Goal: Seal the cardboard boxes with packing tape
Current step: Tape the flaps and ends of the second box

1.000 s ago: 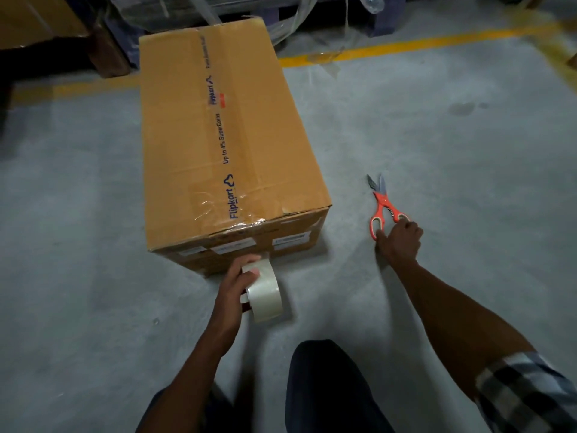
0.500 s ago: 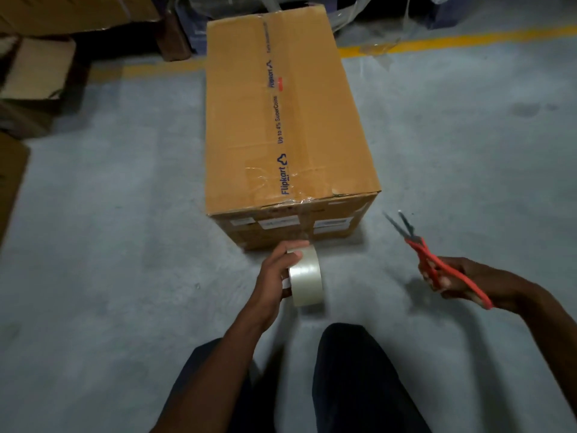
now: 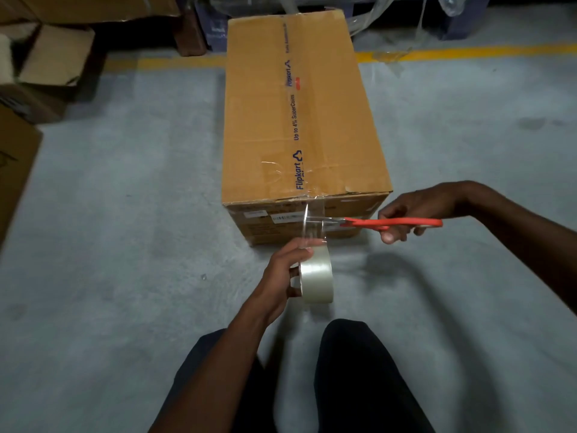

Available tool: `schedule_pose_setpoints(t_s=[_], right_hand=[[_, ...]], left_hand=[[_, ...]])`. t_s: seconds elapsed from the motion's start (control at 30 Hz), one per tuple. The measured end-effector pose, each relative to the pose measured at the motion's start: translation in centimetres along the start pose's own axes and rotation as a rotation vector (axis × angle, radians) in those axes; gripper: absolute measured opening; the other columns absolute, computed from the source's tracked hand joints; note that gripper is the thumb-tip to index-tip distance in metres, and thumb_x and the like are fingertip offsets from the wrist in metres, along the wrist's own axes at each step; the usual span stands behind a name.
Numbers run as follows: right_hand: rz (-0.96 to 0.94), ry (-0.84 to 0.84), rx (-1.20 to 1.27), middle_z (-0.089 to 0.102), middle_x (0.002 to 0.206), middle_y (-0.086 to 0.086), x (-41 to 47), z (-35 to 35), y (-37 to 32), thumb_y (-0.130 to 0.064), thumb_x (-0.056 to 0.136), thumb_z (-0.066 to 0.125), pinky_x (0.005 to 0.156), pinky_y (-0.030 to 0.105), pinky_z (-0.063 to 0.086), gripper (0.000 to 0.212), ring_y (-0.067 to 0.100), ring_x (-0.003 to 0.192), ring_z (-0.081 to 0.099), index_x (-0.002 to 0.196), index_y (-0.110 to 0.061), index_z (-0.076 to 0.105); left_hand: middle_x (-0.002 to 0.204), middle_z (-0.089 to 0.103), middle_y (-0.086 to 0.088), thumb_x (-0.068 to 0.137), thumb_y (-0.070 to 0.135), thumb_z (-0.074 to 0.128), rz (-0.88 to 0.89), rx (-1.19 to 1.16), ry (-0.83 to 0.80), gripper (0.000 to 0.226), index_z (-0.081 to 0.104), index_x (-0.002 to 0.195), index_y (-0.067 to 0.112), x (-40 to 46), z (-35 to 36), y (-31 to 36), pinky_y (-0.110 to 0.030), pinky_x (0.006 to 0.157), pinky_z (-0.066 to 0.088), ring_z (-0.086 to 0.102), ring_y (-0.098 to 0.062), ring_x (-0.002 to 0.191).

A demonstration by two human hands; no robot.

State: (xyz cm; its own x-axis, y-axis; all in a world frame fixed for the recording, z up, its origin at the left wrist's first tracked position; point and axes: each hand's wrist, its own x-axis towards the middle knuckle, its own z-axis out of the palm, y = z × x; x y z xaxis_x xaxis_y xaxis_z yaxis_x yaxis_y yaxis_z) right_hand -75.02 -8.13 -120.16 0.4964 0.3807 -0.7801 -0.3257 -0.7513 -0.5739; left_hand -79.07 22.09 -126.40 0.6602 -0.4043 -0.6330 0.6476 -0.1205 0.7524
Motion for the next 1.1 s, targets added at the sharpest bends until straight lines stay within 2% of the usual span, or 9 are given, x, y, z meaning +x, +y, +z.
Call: schedule_pose_setpoints(t_s=[0.1,0.2,0.37,0.5,0.6,0.73,0.9,1.03,1.1], right_hand=[[0.002,-0.001,-0.057,0.066,0.082,-0.006,0.7,-0.4,-1.0,-0.076,0.054,0.081,0.071,0.033,0.045,0.067,0.007,0.08,0.061,0.09,-0.02,0.073],[0.004,-0.015,-0.075,0.066,0.075,-0.008,0.9,-0.4,-1.5,-0.069,0.057,0.083,0.07,0.034,0.043,0.056,0.008,0.076,0.061,0.083,-0.021,0.073],[-0.035,0.054,-0.054,0.068,0.071,-0.009,0.8,0.2,-1.1,-0.068,0.057,0.084,0.072,0.027,0.049,0.051,0.009,0.072,0.062,0.077,-0.022,0.079],[-0.058,0.137,-0.051,0.07,0.071,-0.006,0.4,0.6,-1.2,-0.065,0.062,0.087,0.069,0.026,0.048,0.047,0.012,0.071,0.062,0.078,-0.022,0.082],[-0.038,0.199,-0.054,0.066,0.06,-0.005,0.2,0.7,-1.5,-0.057,0.063,0.086,0.066,0.027,0.044,0.036,0.011,0.066,0.059,0.072,-0.023,0.082],[-0.024,0.237,-0.098,0.062,0.054,0.001,0.2,0.6,-1.9,-0.067,0.053,0.087,0.061,0.027,0.041,0.047,0.012,0.059,0.056,0.068,-0.023,0.081],[-0.011,0.252,-0.152,0.065,0.055,0.004,0.3,0.8,-1.7,-0.06,0.051,0.09,0.058,0.028,0.044,0.044,0.01,0.051,0.055,0.064,-0.019,0.079],[0.091,0.257,-0.267,0.066,0.059,-0.005,1.4,2.0,-0.4,-0.07,0.048,0.087,0.059,0.024,0.043,0.047,0.005,0.055,0.054,0.065,-0.028,0.076],[0.156,0.242,-0.391,0.066,0.069,-0.009,2.7,3.0,1.1,-0.085,0.046,0.074,0.068,0.026,0.047,0.065,0.009,0.068,0.059,0.072,-0.026,0.07]], left_hand=[[0.103,0.066,0.006,0.095,0.028,0.056,-0.001,-0.014,-0.02,0.025,0.075,0.111,0.033,0.0,-0.1,0.1,-0.037,0.073,0.042,0.058,-0.021,0.096],[0.104,0.067,0.005,0.096,0.027,0.056,-0.007,-0.016,-0.012,0.024,0.075,0.108,0.034,0.1,-0.1,0.0,-0.037,0.074,0.044,0.058,-0.022,0.099],[0.106,0.067,0.006,0.088,0.034,0.061,-0.007,-0.011,-0.02,0.023,0.075,0.106,0.036,0.3,-0.3,0.0,-0.039,0.076,0.045,0.059,-0.024,0.102],[0.111,0.064,0.002,0.097,0.027,0.054,-0.013,0.003,-0.016,0.024,0.075,0.104,0.036,0.6,-0.4,0.0,-0.039,0.078,0.044,0.056,-0.026,0.103],[0.114,0.064,0.0,0.098,0.028,0.054,-0.016,0.019,-0.008,0.024,0.075,0.103,0.036,0.6,-0.4,0.1,-0.04,0.079,0.045,0.057,-0.027,0.104],[0.114,0.065,0.002,0.1,0.031,0.053,-0.015,0.027,0.015,0.023,0.075,0.103,0.036,0.6,-0.4,0.2,-0.04,0.078,0.045,0.057,-0.024,0.101],[0.113,0.069,0.003,0.101,0.037,0.056,-0.009,0.041,0.027,0.024,0.076,0.11,0.031,0.4,-0.5,-0.1,-0.036,0.075,0.046,0.061,-0.022,0.101],[0.114,0.072,0.002,0.101,0.034,0.056,-0.049,0.092,-0.006,0.024,0.077,0.111,0.028,0.0,-1.1,-1.3,-0.032,0.074,0.051,0.065,-0.02,0.1],[0.099,0.074,0.001,0.1,0.026,0.058,-0.082,0.112,-0.041,0.024,0.076,0.112,0.017,-0.4,-1.4,-1.5,-0.021,0.063,0.051,0.069,-0.01,0.084]])
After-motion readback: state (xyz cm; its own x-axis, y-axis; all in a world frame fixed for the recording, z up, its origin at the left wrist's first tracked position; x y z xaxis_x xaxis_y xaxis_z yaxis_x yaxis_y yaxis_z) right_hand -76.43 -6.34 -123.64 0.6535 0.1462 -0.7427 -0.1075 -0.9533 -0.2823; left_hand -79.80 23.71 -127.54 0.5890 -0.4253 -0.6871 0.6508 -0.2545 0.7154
